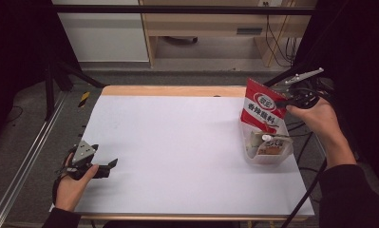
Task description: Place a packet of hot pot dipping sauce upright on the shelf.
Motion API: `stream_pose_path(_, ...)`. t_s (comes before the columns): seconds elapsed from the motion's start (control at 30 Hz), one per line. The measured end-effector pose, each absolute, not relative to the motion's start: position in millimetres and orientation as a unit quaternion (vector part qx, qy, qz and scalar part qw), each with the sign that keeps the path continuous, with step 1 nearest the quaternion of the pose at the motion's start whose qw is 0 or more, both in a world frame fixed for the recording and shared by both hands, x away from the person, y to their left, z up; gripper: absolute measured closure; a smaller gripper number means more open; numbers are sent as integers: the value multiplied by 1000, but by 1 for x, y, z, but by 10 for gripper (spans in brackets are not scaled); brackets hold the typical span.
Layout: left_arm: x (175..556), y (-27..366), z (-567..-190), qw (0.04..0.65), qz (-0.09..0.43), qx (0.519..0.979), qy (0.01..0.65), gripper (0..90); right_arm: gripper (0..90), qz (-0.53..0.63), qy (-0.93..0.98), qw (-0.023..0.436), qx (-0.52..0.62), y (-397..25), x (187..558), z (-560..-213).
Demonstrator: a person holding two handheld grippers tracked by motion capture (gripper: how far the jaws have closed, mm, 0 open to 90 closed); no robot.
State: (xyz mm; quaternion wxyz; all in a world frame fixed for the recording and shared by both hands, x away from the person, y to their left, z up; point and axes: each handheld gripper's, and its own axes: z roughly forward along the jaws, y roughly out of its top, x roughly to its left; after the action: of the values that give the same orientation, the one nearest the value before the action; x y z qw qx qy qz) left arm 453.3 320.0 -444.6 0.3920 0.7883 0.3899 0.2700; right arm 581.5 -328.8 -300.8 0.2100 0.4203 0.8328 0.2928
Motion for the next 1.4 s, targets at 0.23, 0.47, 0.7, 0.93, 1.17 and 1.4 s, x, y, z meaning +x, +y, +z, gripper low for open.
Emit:
stream_pose_path(0.23,453,319,-445,391,268,790,388,75,876,268,823,231,444,-341,582,-309)
stream_pose_path(0.47,453,320,-445,392,268,790,389,75,689,269,811,253,454,-347,582,-313)
stream_pose_path(0.7,453,321,-444,392,268,789,389,75,353,280,792,306,448,-343,573,-303)
stream_pose_path(0.93,453,321,-444,391,269,789,390,74,211,309,774,358,421,-324,551,-283)
stream_pose_path(1.17,453,322,-445,390,268,790,389,74,128,335,785,366,372,-274,517,-271)
stream_pose_path(1.4,453,321,-445,390,265,792,387,72,84,379,789,336,347,-226,489,-278)
